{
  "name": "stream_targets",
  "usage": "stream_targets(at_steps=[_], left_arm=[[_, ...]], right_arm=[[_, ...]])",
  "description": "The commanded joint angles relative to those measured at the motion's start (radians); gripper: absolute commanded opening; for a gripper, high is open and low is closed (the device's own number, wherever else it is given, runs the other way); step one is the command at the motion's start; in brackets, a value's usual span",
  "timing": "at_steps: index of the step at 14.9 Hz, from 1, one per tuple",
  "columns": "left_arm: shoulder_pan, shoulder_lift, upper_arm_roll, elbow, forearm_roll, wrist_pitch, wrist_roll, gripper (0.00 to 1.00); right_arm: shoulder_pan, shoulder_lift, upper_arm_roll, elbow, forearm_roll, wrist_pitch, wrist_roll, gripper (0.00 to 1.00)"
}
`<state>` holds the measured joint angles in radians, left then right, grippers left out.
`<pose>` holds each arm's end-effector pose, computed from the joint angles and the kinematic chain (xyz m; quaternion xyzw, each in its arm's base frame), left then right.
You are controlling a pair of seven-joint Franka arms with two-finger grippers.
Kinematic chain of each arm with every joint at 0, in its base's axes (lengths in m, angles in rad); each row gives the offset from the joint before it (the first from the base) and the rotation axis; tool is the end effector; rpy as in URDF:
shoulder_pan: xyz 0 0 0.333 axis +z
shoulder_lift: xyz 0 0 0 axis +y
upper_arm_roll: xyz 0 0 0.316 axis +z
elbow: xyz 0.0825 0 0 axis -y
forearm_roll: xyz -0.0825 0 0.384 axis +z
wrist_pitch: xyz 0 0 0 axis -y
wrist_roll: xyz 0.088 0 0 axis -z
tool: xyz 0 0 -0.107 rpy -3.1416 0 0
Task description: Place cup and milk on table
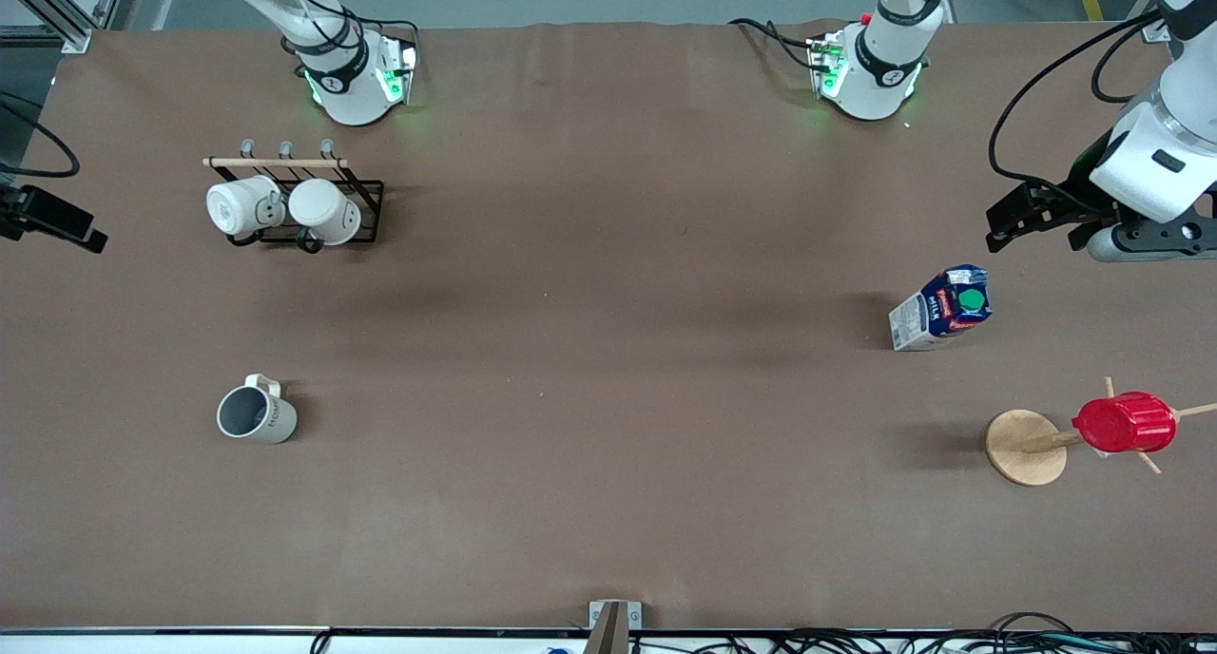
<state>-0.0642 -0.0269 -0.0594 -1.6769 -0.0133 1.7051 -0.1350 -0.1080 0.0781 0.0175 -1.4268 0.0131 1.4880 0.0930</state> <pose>0.5526 -0.0703 0.6010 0.9996 0.0064 0.0265 0.0093 0.5686 -0.0506 0.6408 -0.9958 0.0912 0.0085 0.0072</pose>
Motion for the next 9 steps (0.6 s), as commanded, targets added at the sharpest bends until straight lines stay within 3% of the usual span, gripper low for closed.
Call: stream_targets(at_steps=[1,9], left_arm=[[-0.002,-0.028,-0.004,-0.023,0.016,-0.002,-0.009,0.99],[0.001,-0.01,-0.002,-0.018,0.009,-0.004,-0.003,0.99]], right_arm=[[-0.005,-0.031,-0.001,-0.035,0.011,0.003,-0.01,1.0],[-0.005,-0.031,-0.001,-0.037,0.011,0.003,-0.012,1.0]])
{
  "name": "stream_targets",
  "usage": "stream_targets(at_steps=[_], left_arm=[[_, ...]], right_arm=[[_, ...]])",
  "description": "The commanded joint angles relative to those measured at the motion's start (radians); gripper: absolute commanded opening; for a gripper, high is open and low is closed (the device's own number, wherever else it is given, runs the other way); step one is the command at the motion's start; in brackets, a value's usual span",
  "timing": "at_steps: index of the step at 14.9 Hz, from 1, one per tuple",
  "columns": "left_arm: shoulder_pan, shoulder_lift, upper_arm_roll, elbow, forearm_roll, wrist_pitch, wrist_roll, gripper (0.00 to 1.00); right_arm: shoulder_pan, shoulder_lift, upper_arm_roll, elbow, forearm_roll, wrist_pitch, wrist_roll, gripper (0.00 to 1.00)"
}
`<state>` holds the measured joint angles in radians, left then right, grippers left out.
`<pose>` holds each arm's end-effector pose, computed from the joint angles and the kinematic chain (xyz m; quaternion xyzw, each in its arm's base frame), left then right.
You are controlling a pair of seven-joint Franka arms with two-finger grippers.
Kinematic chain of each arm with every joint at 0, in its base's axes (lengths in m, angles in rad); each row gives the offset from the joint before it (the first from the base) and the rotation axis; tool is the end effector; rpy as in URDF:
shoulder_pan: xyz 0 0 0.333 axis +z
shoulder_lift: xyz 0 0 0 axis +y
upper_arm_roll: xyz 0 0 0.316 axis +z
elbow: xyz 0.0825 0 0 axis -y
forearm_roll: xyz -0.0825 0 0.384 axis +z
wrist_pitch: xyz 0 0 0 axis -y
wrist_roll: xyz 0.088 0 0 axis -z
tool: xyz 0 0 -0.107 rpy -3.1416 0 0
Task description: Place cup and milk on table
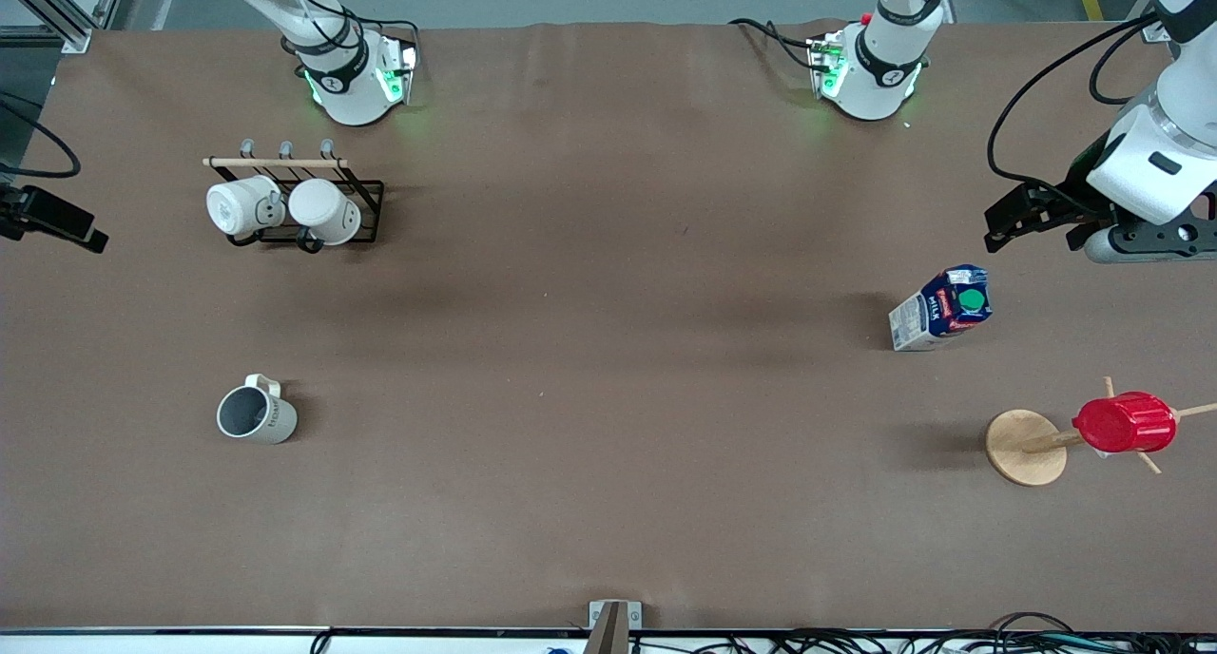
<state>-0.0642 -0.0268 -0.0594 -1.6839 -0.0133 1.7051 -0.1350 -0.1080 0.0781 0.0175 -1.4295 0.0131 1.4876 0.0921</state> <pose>0.5523 -0.0703 0.5975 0.9997 0.0064 0.0230 0.0089 0.5685 -0.0505 0.6395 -0.9958 0.0907 0.0100 0.0072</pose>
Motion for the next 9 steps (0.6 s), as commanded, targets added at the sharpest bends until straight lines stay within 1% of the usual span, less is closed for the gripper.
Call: stream_targets(at_steps=[1,5,6,7,9], left_arm=[[0.003,-0.007,0.0,-0.013,0.009,-0.004,-0.003,0.99],[0.007,0.024,0.004,-0.011,0.009,0.008,-0.008,0.99],[0.024,0.028,0.004,-0.013,0.01,0.016,0.004,1.0],[0.035,0.047,0.004,-0.014,0.01,0.025,0.014,1.0],[0.041,0.071,0.004,-0.019,0.015,0.048,0.023,1.0]], right_arm=[[-0.005,-0.031,-0.001,-0.034,0.011,0.003,-0.011,1.0],[-0.012,-0.026,-0.002,-0.028,0.01,0.006,-0.011,1.0],[-0.013,-0.021,-0.002,-0.025,0.004,0.019,-0.017,1.0],[-0.016,-0.014,-0.002,-0.022,0.002,0.032,-0.061,1.0],[-0.018,0.046,-0.027,-0.028,0.001,0.112,-0.17,1.0]])
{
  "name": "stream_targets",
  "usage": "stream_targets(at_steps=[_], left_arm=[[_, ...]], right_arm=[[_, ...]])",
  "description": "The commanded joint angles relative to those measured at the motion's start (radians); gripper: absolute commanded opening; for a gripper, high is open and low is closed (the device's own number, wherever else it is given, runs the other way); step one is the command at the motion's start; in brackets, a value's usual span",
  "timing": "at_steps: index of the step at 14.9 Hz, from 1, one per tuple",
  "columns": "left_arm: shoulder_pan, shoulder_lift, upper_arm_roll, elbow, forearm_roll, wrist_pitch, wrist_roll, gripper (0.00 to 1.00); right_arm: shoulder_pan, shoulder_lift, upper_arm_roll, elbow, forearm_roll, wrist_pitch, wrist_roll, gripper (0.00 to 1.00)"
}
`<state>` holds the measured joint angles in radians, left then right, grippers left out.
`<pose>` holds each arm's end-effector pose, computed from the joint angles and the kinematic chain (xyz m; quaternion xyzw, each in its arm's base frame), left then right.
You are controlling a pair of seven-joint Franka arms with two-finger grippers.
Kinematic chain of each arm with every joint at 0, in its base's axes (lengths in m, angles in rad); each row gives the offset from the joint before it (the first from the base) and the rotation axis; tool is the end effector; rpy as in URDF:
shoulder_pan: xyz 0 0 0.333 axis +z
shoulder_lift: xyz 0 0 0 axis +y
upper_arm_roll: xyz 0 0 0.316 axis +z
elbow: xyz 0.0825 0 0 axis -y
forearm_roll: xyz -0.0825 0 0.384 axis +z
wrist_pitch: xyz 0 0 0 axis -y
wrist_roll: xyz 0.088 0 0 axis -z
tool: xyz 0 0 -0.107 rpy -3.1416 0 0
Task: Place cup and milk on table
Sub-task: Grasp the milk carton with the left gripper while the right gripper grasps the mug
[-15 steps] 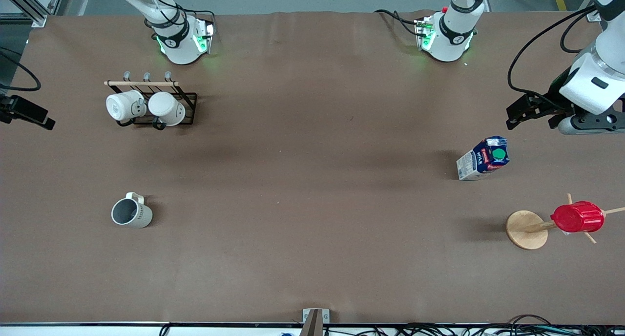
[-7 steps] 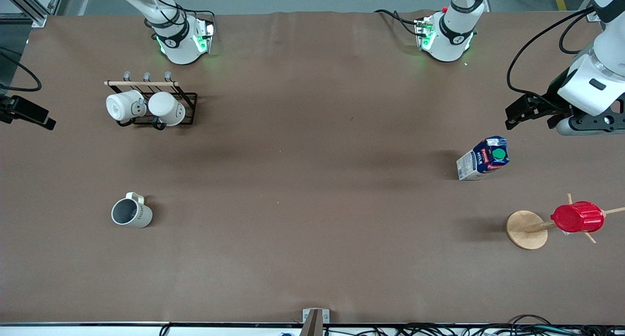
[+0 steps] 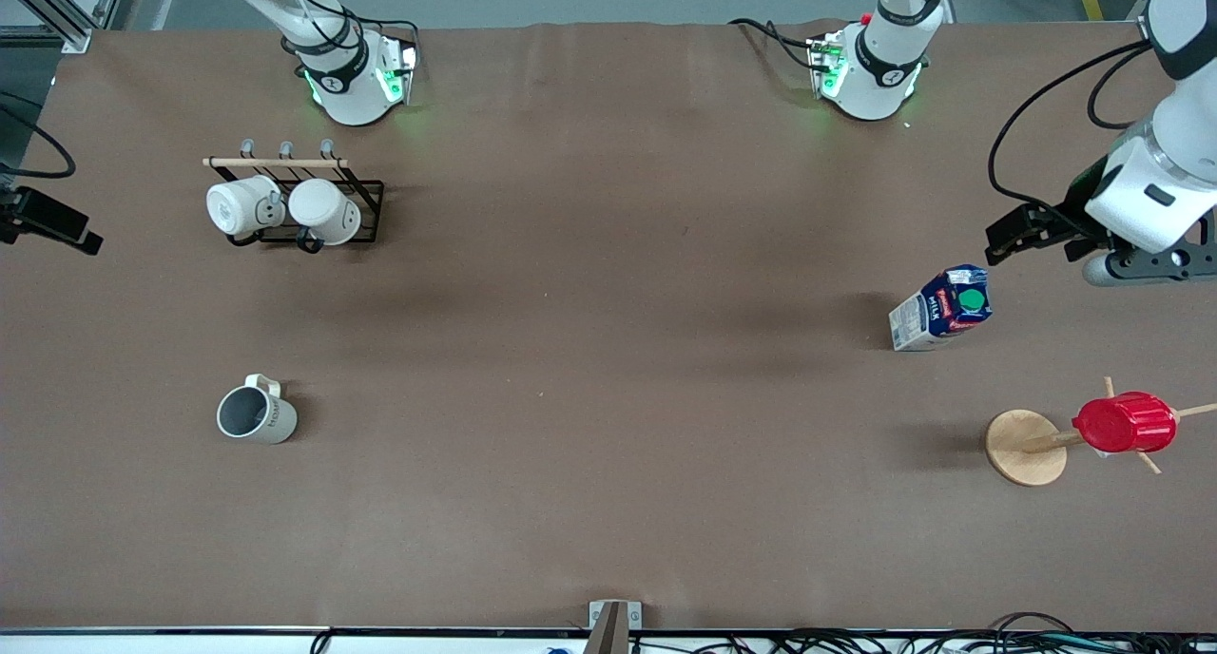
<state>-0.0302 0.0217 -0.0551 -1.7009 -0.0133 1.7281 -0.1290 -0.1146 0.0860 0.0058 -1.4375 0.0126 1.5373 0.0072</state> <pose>0.5678 -0.0495 0.5641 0.9997 0.0229 0.0020 0.0074 0.5752 -0.0616 0.6355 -0.9983 0.0577 -0.0072 0.0062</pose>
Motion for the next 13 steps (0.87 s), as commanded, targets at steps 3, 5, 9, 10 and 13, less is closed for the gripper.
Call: stream_targets(at_steps=[3,5,9,10,13], left_arm=[[0.03,0.027,0.0,-0.086,0.021,0.12,0.019,1.0],[0.039,0.018,0.0,-0.156,0.022,0.184,0.019,0.99],[0.075,0.017,-0.002,-0.271,0.039,0.304,0.022,0.98],[0.078,0.011,-0.002,-0.302,0.041,0.33,0.022,0.98],[0.087,0.0,-0.002,-0.383,0.042,0.399,0.028,0.96]], right_arm=[[-0.014,0.173,-0.029,-0.021,0.001,0.196,-0.142,1.0],[-0.013,0.259,-0.029,-0.023,-0.002,0.272,-0.174,1.0],[-0.011,0.408,-0.029,-0.049,-0.006,0.455,-0.269,1.0],[-0.011,0.419,-0.029,-0.088,-0.006,0.519,-0.288,1.0],[-0.011,0.425,-0.029,-0.233,-0.011,0.728,-0.322,1.0]])
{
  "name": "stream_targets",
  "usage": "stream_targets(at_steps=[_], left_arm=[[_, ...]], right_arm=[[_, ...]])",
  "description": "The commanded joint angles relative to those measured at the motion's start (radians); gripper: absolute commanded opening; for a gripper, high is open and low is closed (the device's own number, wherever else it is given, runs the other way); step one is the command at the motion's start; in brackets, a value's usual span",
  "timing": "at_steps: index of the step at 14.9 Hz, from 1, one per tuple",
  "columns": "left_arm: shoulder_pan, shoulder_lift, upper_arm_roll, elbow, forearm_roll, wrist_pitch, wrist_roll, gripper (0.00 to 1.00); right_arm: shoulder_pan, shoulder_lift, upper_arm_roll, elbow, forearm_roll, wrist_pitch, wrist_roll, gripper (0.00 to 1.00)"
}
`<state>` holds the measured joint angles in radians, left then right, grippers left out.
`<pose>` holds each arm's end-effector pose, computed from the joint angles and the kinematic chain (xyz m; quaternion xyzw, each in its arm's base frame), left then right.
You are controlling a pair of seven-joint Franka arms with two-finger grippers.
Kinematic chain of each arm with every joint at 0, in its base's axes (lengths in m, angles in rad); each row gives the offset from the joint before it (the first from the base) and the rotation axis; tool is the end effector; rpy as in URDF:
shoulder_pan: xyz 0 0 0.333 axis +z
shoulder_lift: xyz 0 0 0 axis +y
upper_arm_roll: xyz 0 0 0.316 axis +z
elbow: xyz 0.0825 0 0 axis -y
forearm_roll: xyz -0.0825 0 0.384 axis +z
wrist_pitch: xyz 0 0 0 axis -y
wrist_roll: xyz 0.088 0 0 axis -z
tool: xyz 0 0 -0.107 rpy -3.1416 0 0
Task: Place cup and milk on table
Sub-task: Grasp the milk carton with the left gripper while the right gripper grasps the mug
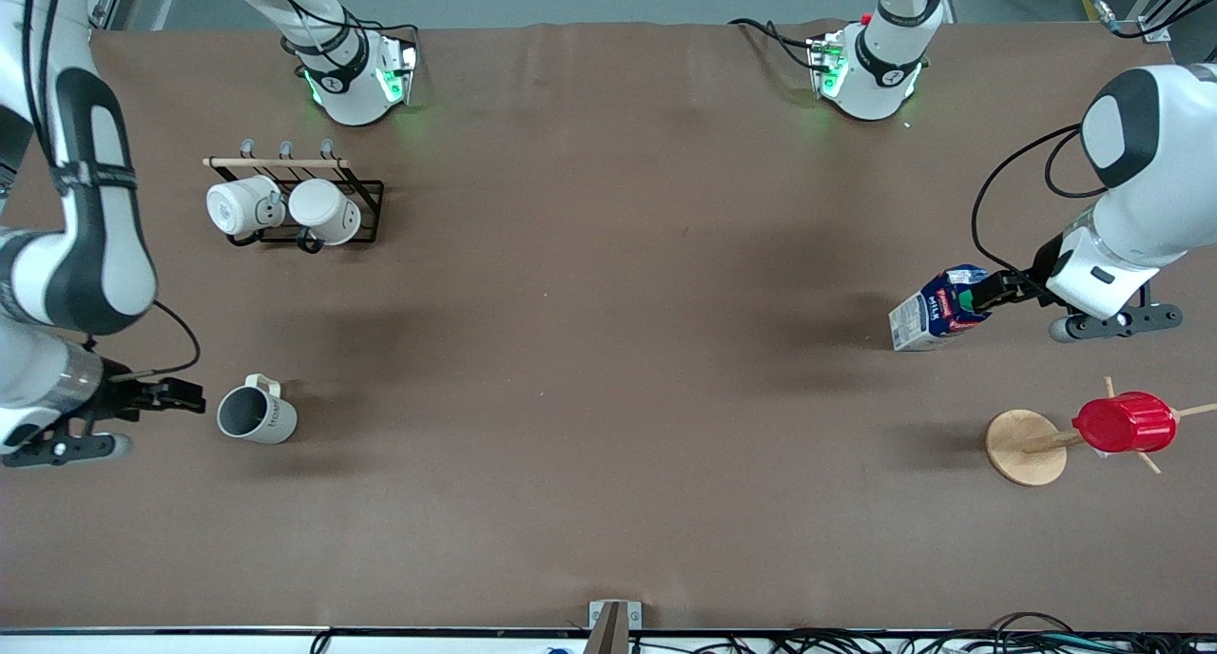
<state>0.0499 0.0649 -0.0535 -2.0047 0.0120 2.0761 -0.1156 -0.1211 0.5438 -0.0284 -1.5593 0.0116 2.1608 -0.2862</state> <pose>0.5682 -0.0010 0.4254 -0.9986 -0.0531 -0.0035 0.0033 0.6935 -0.1011 0.3353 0.9973 0.0674 0.0278 0.0086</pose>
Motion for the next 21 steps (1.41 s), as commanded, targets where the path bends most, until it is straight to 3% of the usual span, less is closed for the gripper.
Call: stream_targets(at_steps=[1,8,10,14,15,18,19,21], left_arm=[[0.011,-0.043,-0.003,-0.103,0.017,0.079,0.017,0.96],[0.013,0.006,-0.006,-0.132,0.017,0.163,0.031,0.95],[0.013,0.021,-0.008,-0.141,0.017,0.188,0.033,0.95],[0.013,0.045,-0.009,-0.155,0.017,0.228,0.033,0.95],[0.011,0.05,-0.009,-0.155,0.017,0.232,0.033,0.95],[0.011,0.056,-0.009,-0.164,0.017,0.237,0.033,0.91],[0.011,0.056,-0.009,-0.17,0.017,0.237,0.034,0.86],[0.013,0.056,-0.009,-0.175,0.017,0.237,0.036,0.62]], right_arm=[[-0.003,-0.027,0.005,-0.143,-0.01,0.152,-0.036,1.0],[-0.003,0.045,0.005,-0.162,-0.01,0.223,-0.056,0.99],[-0.003,0.051,0.005,-0.163,-0.01,0.217,-0.054,0.94],[0.004,0.053,0.005,-0.18,-0.009,0.217,-0.044,0.69],[0.006,0.053,0.005,-0.18,-0.009,0.217,-0.042,0.58],[0.004,0.054,0.005,-0.176,0.004,0.211,-0.039,0.06],[0.004,0.056,0.005,-0.171,0.005,0.208,-0.018,0.0],[0.004,0.061,0.005,-0.159,0.005,0.206,-0.001,0.0]])
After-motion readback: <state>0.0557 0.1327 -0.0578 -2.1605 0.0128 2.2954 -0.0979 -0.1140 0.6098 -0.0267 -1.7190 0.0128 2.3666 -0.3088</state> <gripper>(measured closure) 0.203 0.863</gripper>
